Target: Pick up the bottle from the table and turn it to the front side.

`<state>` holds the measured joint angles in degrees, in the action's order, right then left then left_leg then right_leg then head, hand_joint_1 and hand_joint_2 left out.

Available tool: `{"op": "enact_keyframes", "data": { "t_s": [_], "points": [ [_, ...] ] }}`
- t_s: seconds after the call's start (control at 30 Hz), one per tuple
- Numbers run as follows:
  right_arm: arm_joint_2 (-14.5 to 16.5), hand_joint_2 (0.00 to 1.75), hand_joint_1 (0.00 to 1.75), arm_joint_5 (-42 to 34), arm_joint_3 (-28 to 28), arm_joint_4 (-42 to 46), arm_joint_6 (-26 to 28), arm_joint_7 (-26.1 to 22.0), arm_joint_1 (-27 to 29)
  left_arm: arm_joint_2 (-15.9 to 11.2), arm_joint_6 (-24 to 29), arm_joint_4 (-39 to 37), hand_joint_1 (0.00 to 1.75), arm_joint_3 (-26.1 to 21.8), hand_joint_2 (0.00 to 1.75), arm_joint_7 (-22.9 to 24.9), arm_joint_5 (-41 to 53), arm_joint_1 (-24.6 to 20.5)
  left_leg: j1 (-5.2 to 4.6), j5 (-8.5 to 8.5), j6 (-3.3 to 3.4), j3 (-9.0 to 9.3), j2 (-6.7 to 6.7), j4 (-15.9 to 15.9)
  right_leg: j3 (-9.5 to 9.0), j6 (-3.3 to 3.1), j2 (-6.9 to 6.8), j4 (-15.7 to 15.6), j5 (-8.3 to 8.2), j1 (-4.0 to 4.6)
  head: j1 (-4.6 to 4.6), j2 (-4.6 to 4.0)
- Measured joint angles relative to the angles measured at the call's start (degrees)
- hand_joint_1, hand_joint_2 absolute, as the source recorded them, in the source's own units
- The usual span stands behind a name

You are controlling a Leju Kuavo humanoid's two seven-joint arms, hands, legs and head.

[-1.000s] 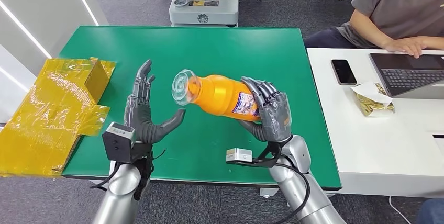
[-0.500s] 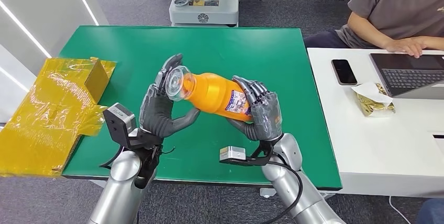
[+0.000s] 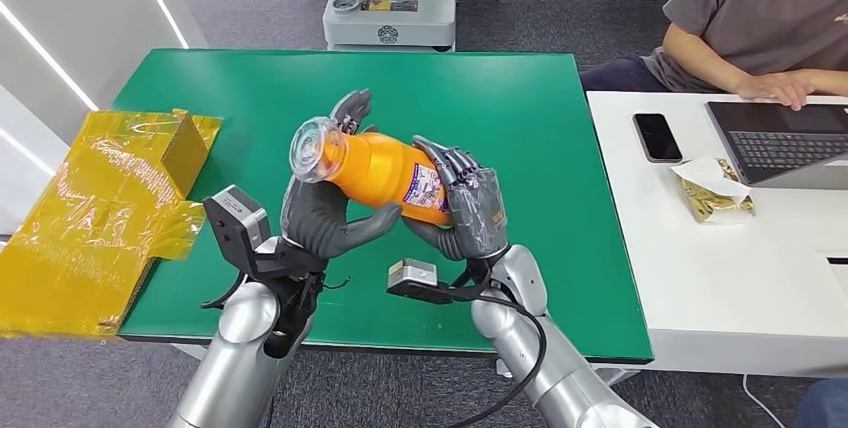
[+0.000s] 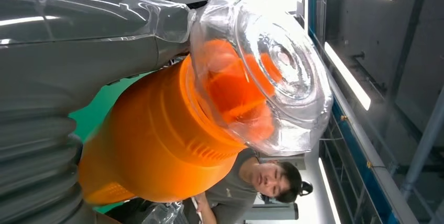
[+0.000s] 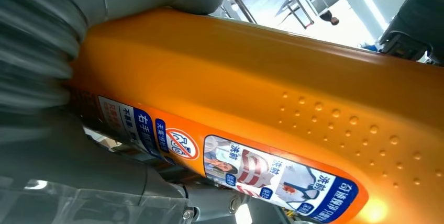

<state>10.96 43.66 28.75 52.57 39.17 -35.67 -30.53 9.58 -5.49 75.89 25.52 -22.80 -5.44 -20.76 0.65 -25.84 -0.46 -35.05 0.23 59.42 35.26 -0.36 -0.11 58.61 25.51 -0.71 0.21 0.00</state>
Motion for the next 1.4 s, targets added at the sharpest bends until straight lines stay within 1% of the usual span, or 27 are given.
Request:
{"op": "enact_keyframes", "data": {
  "t_s": [0.23,0.5,0.6,0.7,0.87,0.93,1.1,1.23,1.4],
  "points": [
    [0.0,1.75,1.75,-0.6,0.1,0.1,0.0,0.5,-0.1,-0.2,0.5,0.0,0.0,0.7,1.75,0.0,0.1,-0.1,0.0,0.0,0.0,0.0,0.0,0.0,0.0,0.0,0.0,0.0,0.0,0.0,-0.01,0.0],
    [0.0,1.75,1.75,-4.4,0.9,0.1,0.0,1.0,-0.1,-0.1,2.8,0.0,0.0,1.8,1.75,0.0,1.2,-0.1,0.0,0.0,0.0,0.0,0.0,0.0,0.0,0.0,0.0,0.0,0.0,0.0,-0.01,0.0],
    [0.0,1.75,1.75,-7.5,1.4,0.1,-0.4,1.5,-0.4,-0.1,4.0,-0.2,0.0,2.2,1.75,0.0,2.0,-0.1,0.0,0.0,0.0,0.0,0.0,0.0,0.0,0.0,0.0,0.0,0.0,0.0,-0.01,0.0],
    [0.2,1.75,1.75,-10.2,2.1,-0.3,-1.7,2.1,-1.0,0.0,7.3,-0.8,0.0,2.5,1.75,-0.5,3.4,-0.2,0.0,0.0,0.0,0.0,0.02,0.0,0.0,0.0,0.01,0.0,0.0,0.0,0.0,0.0],
    [1.1,1.75,1.75,-11.6,4.1,-1.4,-3.0,4.2,-1.7,0.7,17.7,-1.6,0.0,2.3,1.75,-3.3,6.4,-0.3,0.01,0.0,0.0,-0.01,-0.01,0.0,0.0,0.0,-0.01,0.0,0.0,0.0,-0.01,0.0],
    [1.4,1.75,1.75,-12.2,4.8,-2.2,-3.2,4.5,-1.9,0.8,19.9,-1.6,0.0,2.1,1.75,-3.8,6.8,-0.3,0.01,0.0,0.0,-0.01,-0.02,0.0,0.0,0.0,-0.02,0.0,0.0,0.0,-0.01,0.0],
    [1.7,1.75,1.75,-12.4,6.4,-4.9,-6.0,6.3,-3.1,1.0,23.2,-1.6,0.0,1.3,1.75,-4.1,7.7,-0.3,0.01,0.0,0.0,-0.02,0.0,0.0,0.0,0.0,-0.01,0.0,0.0,0.0,-0.01,0.0],
    [2.0,1.75,1.75,-11.6,8.0,-8.3,-8.8,8.4,-4.6,0.9,23.6,-1.7,0.0,0.3,1.75,-3.3,7.6,-0.3,0.0,0.0,0.0,-0.02,-0.01,0.0,0.0,0.0,-0.01,0.0,0.0,0.0,0.0,0.0],
    [2.3,1.75,1.75,-11.0,9.0,-10.4,-9.6,8.9,-5.2,0.9,23.7,-1.8,0.0,-0.7,1.75,-3.1,7.6,0.0,0.0,0.0,0.0,-0.03,-0.02,0.0,0.0,0.0,-0.02,0.0,0.0,0.0,-0.01,0.0]
  ]
}}
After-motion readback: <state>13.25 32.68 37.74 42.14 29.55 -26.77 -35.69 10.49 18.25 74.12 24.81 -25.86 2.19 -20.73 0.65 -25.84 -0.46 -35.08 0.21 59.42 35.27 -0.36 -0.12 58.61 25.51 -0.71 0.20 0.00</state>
